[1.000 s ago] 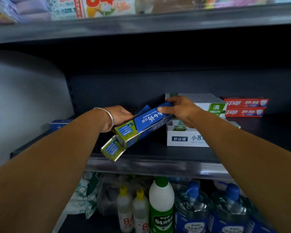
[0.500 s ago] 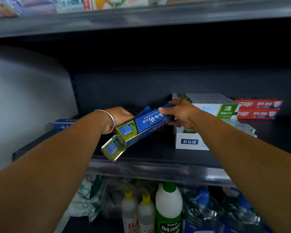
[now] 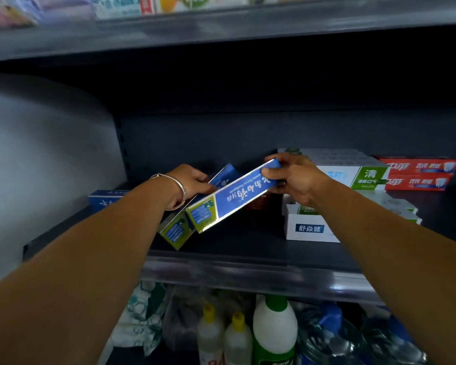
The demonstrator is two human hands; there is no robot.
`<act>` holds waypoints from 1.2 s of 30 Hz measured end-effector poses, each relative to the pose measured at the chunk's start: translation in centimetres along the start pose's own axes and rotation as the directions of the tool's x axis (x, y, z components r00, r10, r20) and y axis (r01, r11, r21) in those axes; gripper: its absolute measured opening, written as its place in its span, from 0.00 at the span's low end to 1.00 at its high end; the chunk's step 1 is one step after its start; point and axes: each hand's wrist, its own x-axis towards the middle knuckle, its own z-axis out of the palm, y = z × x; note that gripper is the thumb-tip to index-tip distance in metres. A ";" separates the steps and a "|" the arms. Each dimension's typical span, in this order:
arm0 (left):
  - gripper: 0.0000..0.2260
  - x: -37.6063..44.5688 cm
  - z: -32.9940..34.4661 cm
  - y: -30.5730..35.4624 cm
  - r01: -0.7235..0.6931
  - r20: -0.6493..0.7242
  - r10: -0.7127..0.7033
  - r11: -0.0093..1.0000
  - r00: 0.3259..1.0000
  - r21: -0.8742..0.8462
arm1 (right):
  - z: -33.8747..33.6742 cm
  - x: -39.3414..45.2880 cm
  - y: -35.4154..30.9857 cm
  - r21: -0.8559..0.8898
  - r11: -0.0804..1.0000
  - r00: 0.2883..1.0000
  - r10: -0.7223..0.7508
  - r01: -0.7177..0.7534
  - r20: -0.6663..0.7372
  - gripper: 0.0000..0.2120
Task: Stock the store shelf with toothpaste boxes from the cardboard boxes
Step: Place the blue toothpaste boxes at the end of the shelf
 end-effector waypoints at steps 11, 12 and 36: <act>0.25 0.8 0.0 0.3 -0.009 -0.195 0.002 0.999 0.981 -0.033 | -1.1 1.4 -0.2 -0.019 0.999 0.983 -0.047 0.044 -0.180 0.15; 0.24 0.7 0.1 0.3 -0.017 -0.197 0.012 0.999 0.980 -0.027 | -0.9 1.4 -0.1 -0.019 0.999 0.983 -0.043 0.040 -0.178 0.15; 0.24 -4.3 -3.1 -1.4 -0.080 -0.151 0.113 0.975 0.982 0.208 | 6.9 -1.6 2.5 0.006 0.998 0.984 -0.058 0.059 -0.171 0.17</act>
